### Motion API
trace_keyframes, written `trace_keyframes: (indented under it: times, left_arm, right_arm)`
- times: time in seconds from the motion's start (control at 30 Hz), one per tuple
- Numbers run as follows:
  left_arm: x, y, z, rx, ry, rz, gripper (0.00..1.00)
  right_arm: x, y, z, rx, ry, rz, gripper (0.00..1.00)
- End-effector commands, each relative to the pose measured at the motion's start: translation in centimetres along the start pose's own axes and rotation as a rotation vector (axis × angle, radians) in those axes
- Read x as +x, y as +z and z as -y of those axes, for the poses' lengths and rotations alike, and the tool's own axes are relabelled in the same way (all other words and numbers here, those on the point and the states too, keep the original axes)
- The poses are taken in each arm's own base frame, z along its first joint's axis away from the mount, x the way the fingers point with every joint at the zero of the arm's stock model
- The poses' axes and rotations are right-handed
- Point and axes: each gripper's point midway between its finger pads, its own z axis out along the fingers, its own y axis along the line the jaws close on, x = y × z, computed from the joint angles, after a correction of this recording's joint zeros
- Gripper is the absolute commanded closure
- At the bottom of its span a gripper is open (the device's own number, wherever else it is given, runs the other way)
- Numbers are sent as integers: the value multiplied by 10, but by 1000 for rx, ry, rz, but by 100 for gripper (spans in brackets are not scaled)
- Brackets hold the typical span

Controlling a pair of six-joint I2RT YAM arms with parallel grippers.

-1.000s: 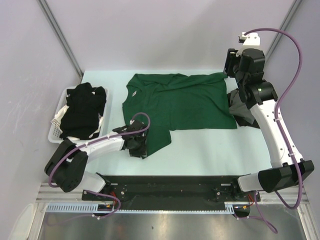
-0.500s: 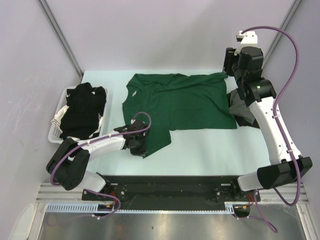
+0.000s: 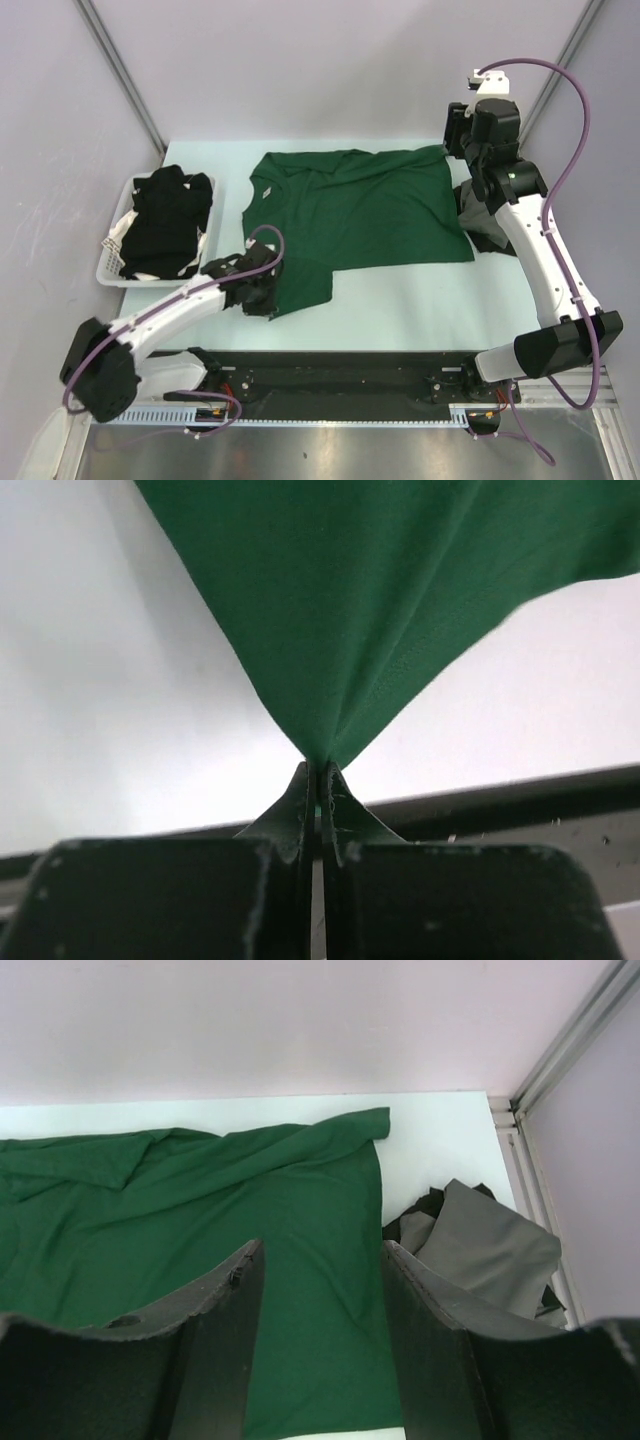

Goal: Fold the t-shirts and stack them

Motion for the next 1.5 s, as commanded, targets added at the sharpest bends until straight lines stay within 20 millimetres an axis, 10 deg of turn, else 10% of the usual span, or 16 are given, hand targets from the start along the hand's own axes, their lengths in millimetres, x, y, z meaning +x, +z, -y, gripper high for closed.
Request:
trace_keyframes:
  times: [0.0, 0.73, 1.47]
  left_arm:
    - [14, -39, -19, -52, 33, -18, 100]
    - [51, -107, -41, -28, 22, -64, 100]
    - [33, -129, -31, 5, 52, -23, 100]
  right_arm:
    - [11, -5, 6, 41, 17, -43, 46]
    - [215, -61, 15, 186, 207, -703, 47]
    - [304, -113, 40, 335, 247, -814, 48]
